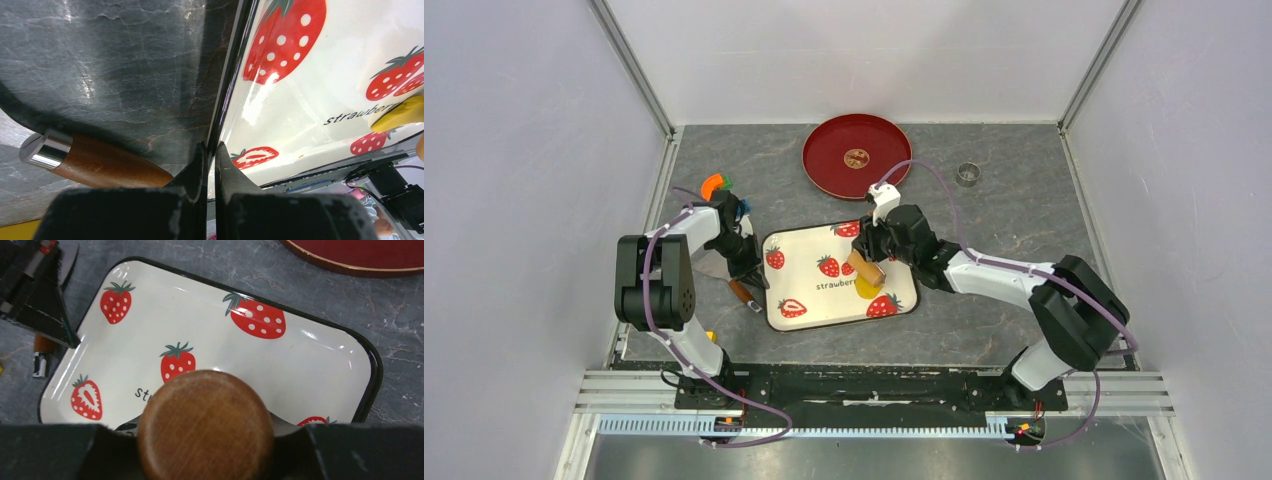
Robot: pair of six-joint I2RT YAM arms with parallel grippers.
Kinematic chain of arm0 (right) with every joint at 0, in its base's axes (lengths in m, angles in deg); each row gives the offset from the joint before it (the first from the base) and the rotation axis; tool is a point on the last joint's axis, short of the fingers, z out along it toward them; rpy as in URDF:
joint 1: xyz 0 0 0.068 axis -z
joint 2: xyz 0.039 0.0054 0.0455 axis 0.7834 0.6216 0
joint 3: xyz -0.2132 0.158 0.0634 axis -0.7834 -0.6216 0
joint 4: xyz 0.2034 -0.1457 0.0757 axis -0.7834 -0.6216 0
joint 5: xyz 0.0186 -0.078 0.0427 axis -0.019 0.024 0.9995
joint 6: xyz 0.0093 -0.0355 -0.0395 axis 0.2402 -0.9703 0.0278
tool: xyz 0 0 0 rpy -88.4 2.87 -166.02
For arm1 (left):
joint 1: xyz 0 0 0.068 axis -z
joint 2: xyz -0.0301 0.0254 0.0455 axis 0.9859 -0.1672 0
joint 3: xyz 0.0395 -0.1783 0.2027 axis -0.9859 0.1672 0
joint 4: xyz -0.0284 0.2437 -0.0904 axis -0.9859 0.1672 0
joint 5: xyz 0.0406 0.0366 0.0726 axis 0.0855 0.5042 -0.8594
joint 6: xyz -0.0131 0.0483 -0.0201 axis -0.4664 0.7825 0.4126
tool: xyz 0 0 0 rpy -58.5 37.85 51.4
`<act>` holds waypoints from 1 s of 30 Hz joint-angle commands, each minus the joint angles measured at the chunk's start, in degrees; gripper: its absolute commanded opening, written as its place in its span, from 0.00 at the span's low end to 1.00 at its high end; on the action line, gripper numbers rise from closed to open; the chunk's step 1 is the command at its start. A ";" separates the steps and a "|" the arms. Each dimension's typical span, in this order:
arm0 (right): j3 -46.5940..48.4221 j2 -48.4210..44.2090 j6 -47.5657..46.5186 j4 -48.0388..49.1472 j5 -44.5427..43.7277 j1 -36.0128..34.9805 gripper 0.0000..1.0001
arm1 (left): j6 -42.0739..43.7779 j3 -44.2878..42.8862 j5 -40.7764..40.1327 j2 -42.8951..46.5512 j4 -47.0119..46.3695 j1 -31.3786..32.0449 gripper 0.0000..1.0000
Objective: Roll out the dumpling wrappers from the dough
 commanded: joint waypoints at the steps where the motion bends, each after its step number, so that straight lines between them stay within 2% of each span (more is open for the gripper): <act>1: -0.94 2.23 -1.80 7.50 -0.67 0.16 0.00 | 3.15 -0.33 -0.13 -1.46 0.60 -0.41 0.02; 6: -9.33 2.87 -3.42 10.46 -3.25 0.13 0.00 | 3.33 -0.59 -0.04 -2.03 0.60 -0.41 0.02; 14: -19.45 1.66 -5.30 9.70 -7.23 -0.57 0.00 | 3.51 -1.13 -0.13 -1.97 0.71 -0.41 0.02; 22: -23.25 4.15 -1.45 6.87 -11.02 -1.09 0.00 | 3.46 -1.48 0.09 -2.05 0.78 -0.41 0.02; 30: -28.49 5.95 3.14 7.06 -9.84 -1.37 0.00 | 3.71 -1.99 0.09 -2.22 1.10 -0.40 0.02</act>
